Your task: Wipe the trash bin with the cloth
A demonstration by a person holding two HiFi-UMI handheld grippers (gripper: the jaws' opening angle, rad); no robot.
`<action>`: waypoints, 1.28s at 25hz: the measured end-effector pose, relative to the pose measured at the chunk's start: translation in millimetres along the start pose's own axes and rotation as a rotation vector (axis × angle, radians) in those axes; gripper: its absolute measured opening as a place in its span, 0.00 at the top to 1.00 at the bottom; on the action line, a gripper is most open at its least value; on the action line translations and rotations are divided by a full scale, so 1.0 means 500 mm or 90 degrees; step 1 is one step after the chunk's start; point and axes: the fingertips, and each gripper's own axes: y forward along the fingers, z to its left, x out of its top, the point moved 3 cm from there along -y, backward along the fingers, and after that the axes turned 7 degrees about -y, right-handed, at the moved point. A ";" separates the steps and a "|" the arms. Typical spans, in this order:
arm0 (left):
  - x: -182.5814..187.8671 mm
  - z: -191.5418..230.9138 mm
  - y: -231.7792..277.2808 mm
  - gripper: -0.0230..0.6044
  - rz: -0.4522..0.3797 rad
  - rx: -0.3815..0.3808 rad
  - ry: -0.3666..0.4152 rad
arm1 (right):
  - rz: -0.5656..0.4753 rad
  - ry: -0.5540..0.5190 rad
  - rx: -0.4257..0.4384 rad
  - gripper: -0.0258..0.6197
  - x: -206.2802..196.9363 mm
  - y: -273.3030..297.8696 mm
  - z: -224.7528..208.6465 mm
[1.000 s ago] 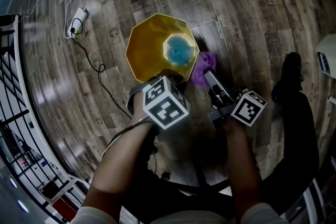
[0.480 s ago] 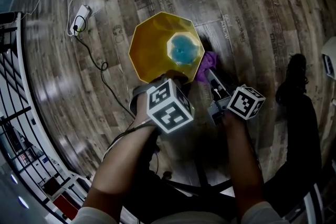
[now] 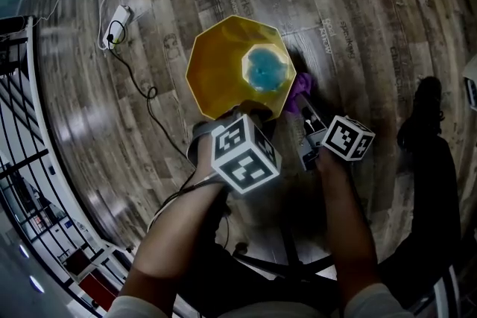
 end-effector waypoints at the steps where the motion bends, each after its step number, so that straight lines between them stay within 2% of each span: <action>1: 0.003 0.000 -0.001 0.92 -0.003 0.000 0.000 | 0.005 0.000 -0.009 0.74 -0.005 0.005 -0.010; 14: 0.004 -0.003 -0.001 0.92 -0.008 0.004 -0.006 | 0.073 -0.019 -0.107 0.74 -0.048 0.076 -0.139; 32: 0.003 -0.007 0.002 0.92 -0.011 0.005 -0.022 | 0.246 -0.217 -0.248 0.74 -0.066 0.148 -0.240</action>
